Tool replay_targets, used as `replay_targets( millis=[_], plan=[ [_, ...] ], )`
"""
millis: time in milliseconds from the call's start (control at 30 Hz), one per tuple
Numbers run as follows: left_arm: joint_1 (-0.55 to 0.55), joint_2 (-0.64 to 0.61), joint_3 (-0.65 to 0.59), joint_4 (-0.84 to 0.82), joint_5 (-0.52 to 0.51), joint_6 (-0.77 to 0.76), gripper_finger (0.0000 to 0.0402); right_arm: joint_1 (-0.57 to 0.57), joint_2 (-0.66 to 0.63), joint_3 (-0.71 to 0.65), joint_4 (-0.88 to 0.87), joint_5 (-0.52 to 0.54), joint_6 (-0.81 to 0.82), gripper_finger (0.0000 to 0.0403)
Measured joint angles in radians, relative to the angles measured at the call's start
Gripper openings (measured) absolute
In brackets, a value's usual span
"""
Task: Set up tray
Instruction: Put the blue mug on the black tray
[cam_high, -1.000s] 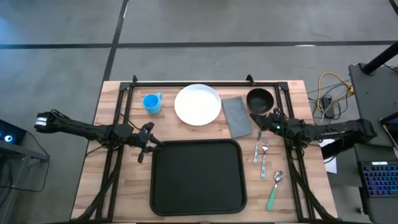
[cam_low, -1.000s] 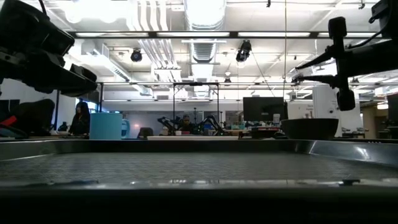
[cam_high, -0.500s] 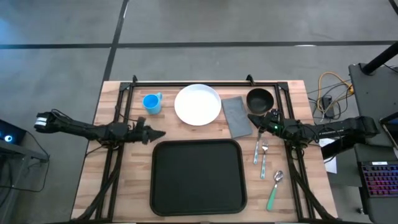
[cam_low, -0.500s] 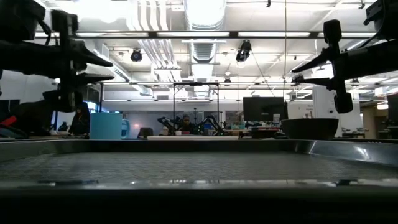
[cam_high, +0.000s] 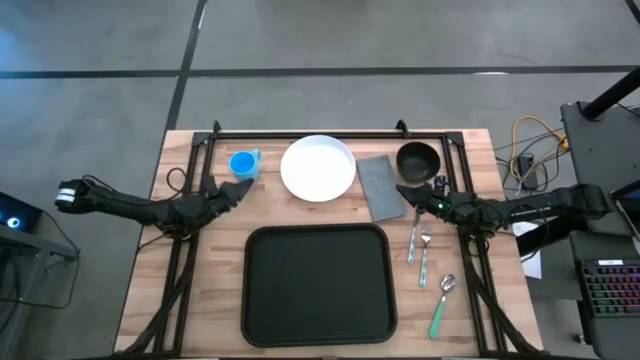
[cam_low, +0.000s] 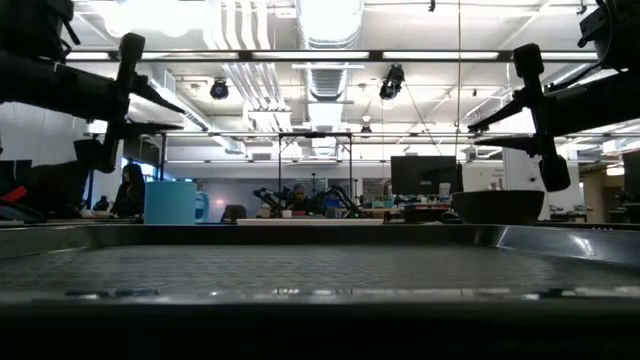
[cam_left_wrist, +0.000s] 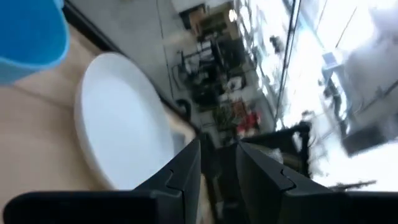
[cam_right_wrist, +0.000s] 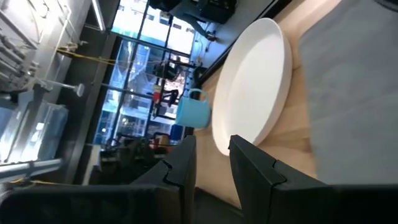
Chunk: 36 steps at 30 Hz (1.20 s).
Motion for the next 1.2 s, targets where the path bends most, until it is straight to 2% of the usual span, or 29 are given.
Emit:
replay_targets(
  millis=[133, 300, 333, 400, 533, 633, 700, 833, 933, 1000, 1100, 1200],
  plan=[
    [0.004, -0.002, 0.072, 0.029, 0.015, 0.112, 0.0084, 0.0, 0.018, 0.0, 0.0, 0.005, -0.011, 0.0086],
    [0.017, 0.034, 0.23, -0.024, 0.032, 0.489, 0.0084, -0.001, 0.043, 0.0, -0.002, 0.005, -0.036, 0.0086],
    [0.025, 0.041, 0.274, -0.1, 0.032, 0.555, 0.0084, -0.002, 0.049, 0.0, -0.002, 0.005, -0.039, 0.0086],
    [0.052, 0.054, 0.385, -0.376, 0.038, 0.592, 0.0084, -0.003, 0.06, 0.0, -0.004, 0.006, -0.037, 0.0086],
    [0.138, 0.157, 0.622, -1.047, 0.115, 0.448, 0.0084, -0.003, 0.078, 0.0, -0.006, 0.005, -0.034, 0.0086],
    [0.174, 0.259, 0.757, -1.317, 0.143, 0.457, 0.0085, -0.003, 0.084, 0.0, -0.006, 0.004, -0.034, 0.0086],
    [0.184, 0.321, 0.828, -1.375, 0.144, 0.513, 0.0092, -0.003, 0.084, 0.0, -0.006, 0.004, -0.037, 0.0086],
    [0.219, 0.419, 0.951, -1.373, 0.146, 0.666, 0.0123, -0.003, 0.084, 0.0, -0.01, 0.004, -0.038, 0.0086],
    [0.276, 0.495, 1.027, -1.398, 0.151, 0.702, 0.0153, -0.003, 0.088, 0.0, -0.015, 0.001, -0.038, 0.0086],
    [0.343, 0.545, 1.08, -1.442, 0.22, 0.704, 0.0171, -0.003, 0.088, 0.0, -0.014, 0.001, -0.041, 0.0086],
    [0.493, 0.633, 1.138, -1.544, 0.403, 0.715, 0.0186, -0.003, 0.088, 0.0, -0.014, 0.001, -0.042, 0.0086],
    [0.61, 0.73, 1.167, -1.598, 0.502, 0.759, 0.019, -0.003, 0.088, 0.0, -0.014, 0.0, -0.042, 0.0086]
  ],
)
